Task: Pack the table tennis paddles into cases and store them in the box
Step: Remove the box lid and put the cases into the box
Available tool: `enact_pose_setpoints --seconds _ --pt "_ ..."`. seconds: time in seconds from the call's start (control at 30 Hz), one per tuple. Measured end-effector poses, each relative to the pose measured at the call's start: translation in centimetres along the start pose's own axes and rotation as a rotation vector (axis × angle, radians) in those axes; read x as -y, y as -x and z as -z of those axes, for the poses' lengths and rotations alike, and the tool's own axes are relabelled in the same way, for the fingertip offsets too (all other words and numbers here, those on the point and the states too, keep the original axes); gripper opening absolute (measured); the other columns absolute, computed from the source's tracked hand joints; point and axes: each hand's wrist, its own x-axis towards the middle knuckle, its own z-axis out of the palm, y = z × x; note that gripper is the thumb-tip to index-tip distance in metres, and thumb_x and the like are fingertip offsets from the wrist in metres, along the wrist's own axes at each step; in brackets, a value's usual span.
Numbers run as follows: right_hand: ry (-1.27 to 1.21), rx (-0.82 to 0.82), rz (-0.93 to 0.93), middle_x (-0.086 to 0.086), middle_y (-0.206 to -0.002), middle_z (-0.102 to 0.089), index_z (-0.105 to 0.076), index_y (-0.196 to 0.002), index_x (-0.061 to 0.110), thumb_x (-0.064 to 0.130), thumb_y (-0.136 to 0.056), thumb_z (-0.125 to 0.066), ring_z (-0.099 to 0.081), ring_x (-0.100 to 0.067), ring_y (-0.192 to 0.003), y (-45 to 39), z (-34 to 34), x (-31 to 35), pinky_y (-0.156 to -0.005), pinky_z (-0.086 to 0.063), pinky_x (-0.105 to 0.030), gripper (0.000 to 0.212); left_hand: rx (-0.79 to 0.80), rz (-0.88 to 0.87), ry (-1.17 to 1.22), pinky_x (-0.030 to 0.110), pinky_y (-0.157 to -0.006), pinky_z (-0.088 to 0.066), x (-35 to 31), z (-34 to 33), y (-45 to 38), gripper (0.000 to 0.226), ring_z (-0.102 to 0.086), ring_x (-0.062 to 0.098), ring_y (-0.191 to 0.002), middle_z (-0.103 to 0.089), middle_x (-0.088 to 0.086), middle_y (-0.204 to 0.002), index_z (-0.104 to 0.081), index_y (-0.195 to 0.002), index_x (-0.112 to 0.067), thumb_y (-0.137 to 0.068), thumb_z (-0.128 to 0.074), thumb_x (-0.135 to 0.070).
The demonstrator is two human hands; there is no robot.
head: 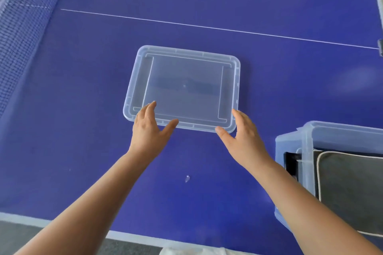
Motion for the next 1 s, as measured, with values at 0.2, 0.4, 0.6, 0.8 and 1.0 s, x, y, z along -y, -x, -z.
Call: enact_pose_setpoints --seconds 0.2,0.4,0.6,0.8,1.0 --pt "0.023 0.043 -0.119 -0.005 -0.163 -0.012 -0.015 -0.156 0.014 0.050 -0.095 -0.053 -0.007 -0.021 -0.149 -5.8 -1.7 0.2 -0.119 -0.017 -0.039 0.080 0.017 0.040 -0.061 0.044 -0.118 -0.026 1.8 0.3 -7.1 0.086 -0.022 0.020 -0.146 -0.027 0.002 -0.158 -0.026 -0.152 -0.017 -0.086 -0.061 -0.059" --pt "0.073 0.047 -0.203 -0.008 -0.162 -0.013 -0.008 -0.155 0.009 0.053 -0.094 -0.051 -0.010 -0.025 -0.148 -11.2 -2.8 0.6 -0.118 -0.018 -0.040 0.087 -0.009 0.102 -0.107 0.043 -0.119 -0.021 2.3 0.1 -13.8 0.090 -0.019 0.026 -0.145 -0.027 0.006 -0.157 -0.025 -0.153 -0.013 -0.085 -0.062 -0.060" --pt "0.134 -0.059 -0.267 -0.015 -0.154 -0.023 -0.010 -0.154 0.006 0.060 -0.088 -0.057 -0.021 -0.033 -0.139 -15.0 -3.3 0.2 -0.111 -0.029 -0.043 0.098 -0.057 0.215 -0.102 0.046 -0.116 -0.021 3.6 0.1 -18.6 0.101 -0.018 0.028 -0.144 -0.026 0.008 -0.154 -0.023 -0.152 -0.014 -0.078 -0.068 -0.065" --pt "0.145 -0.129 -0.317 -0.017 -0.145 -0.026 -0.013 -0.152 0.002 0.063 -0.078 -0.068 -0.028 -0.035 -0.131 -16.7 -3.5 -0.8 -0.108 -0.032 -0.041 0.110 -0.102 0.329 -0.128 0.047 -0.114 -0.022 4.3 -0.2 -19.8 0.122 -0.023 0.032 -0.140 -0.029 0.012 -0.150 -0.017 -0.153 -0.011 -0.064 -0.075 -0.071" --pt "0.083 -0.097 -0.401 -0.016 -0.137 -0.034 -0.033 -0.142 0.004 0.060 -0.069 -0.078 -0.036 -0.036 -0.126 -16.9 -3.0 -1.4 -0.100 -0.038 -0.041 0.102 -0.079 0.426 -0.073 0.044 -0.111 -0.027 3.9 -0.3 -19.7 0.105 -0.030 0.031 -0.133 -0.036 0.009 -0.138 -0.037 -0.143 -0.014 -0.062 -0.078 -0.067"
